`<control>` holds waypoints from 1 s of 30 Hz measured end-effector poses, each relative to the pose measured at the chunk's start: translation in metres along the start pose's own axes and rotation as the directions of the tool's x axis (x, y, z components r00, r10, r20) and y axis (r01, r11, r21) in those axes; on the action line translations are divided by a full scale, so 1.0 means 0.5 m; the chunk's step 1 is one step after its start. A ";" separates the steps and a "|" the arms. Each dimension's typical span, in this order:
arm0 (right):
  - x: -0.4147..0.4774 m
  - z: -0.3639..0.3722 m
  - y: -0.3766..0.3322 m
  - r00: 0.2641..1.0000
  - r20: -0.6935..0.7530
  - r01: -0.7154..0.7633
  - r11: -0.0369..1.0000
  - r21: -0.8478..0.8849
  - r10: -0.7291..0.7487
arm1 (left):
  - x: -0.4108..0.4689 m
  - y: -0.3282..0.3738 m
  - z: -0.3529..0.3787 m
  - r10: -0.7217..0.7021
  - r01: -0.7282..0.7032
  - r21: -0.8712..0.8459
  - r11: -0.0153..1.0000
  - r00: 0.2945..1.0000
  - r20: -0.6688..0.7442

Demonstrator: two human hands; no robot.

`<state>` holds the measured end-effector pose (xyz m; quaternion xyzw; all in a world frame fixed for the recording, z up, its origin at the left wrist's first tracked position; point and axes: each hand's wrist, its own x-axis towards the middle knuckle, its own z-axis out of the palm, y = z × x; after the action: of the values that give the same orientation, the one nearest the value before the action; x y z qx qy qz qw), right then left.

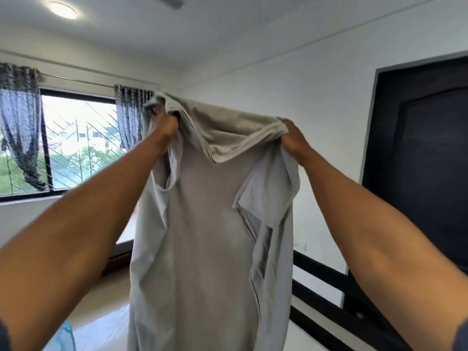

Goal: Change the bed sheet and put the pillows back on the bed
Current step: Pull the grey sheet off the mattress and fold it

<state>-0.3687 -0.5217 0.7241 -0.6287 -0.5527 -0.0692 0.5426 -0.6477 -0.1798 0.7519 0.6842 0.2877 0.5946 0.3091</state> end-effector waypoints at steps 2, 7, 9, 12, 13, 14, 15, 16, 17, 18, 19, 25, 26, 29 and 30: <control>-0.007 -0.022 -0.003 1.000 -0.025 -0.017 1.000 0.014 0.017 | 0.041 0.002 -0.036 -0.034 0.034 -0.008 0.999 0.999 -0.029; -0.100 -0.048 -0.090 0.996 -0.084 -0.008 1.000 0.030 0.010 | -0.023 0.044 -0.118 0.007 -0.006 -0.131 0.991 1.000 0.002; -0.186 -0.040 -0.136 0.993 -0.119 -0.010 0.998 0.062 0.017 | -0.103 0.048 -0.158 0.056 -0.057 -0.135 0.989 0.998 -0.006; -0.346 -0.027 -0.191 0.987 -0.154 -0.033 0.997 0.073 0.044 | -0.225 0.005 -0.237 0.042 -0.034 -0.150 0.988 0.998 0.051; -0.407 -0.022 -0.200 0.983 -0.168 -0.060 0.995 0.073 0.072 | -0.301 0.000 -0.270 0.002 0.009 -0.162 0.987 0.998 0.066; -0.470 -0.016 -0.203 0.977 -0.188 -0.084 0.993 0.081 0.098 | -0.387 -0.006 -0.305 -0.041 0.050 -0.178 0.983 0.998 0.055; -0.527 -0.013 -0.207 0.970 -0.210 -0.104 0.991 0.088 0.121 | -0.463 -0.011 -0.331 -0.060 0.066 -0.217 0.974 0.998 0.035; -0.590 -0.003 -0.214 0.960 -0.236 -0.127 0.986 0.107 0.149 | -0.556 -0.011 -0.360 -0.068 0.075 -0.246 0.966 0.997 0.036; -0.660 0.011 -0.219 0.945 -0.263 -0.165 0.978 0.126 0.193 | -0.668 -0.003 -0.396 -0.075 0.086 -0.260 0.962 0.996 0.052; -0.720 0.021 -0.214 0.922 -0.313 -0.196 0.971 0.134 0.229 | -0.754 -0.010 -0.423 -0.083 0.093 -0.255 0.962 0.995 0.047; -0.778 0.033 -0.209 0.891 -0.366 -0.238 0.963 0.128 0.269 | -0.835 -0.025 -0.443 -0.080 0.084 -0.233 0.969 0.996 0.026; -1.129 0.124 -0.083 0.756 -0.252 -0.649 0.741 -0.171 0.604 | -1.230 -0.099 -0.567 -0.302 0.252 0.326 0.911 0.946 0.115; -1.185 0.136 -0.059 0.720 -0.210 -0.693 0.670 -0.267 0.661 | -1.280 -0.119 -0.587 -0.336 0.227 0.443 0.868 0.923 0.185; -1.338 0.152 -0.016 0.535 -0.170 -0.762 0.385 -0.521 0.827 | -1.416 -0.183 -0.643 -0.448 0.108 0.670 0.735 0.819 0.359; -1.380 0.154 -0.006 0.477 -0.156 -0.747 0.306 -0.590 0.865 | -1.458 -0.191 -0.656 -0.462 0.050 0.703 0.709 0.786 0.411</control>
<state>-0.6725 -0.8918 0.2212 -0.9557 -0.1582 0.1071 0.2238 -1.0681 -0.6465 0.2487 0.8409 0.4711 0.1746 0.2011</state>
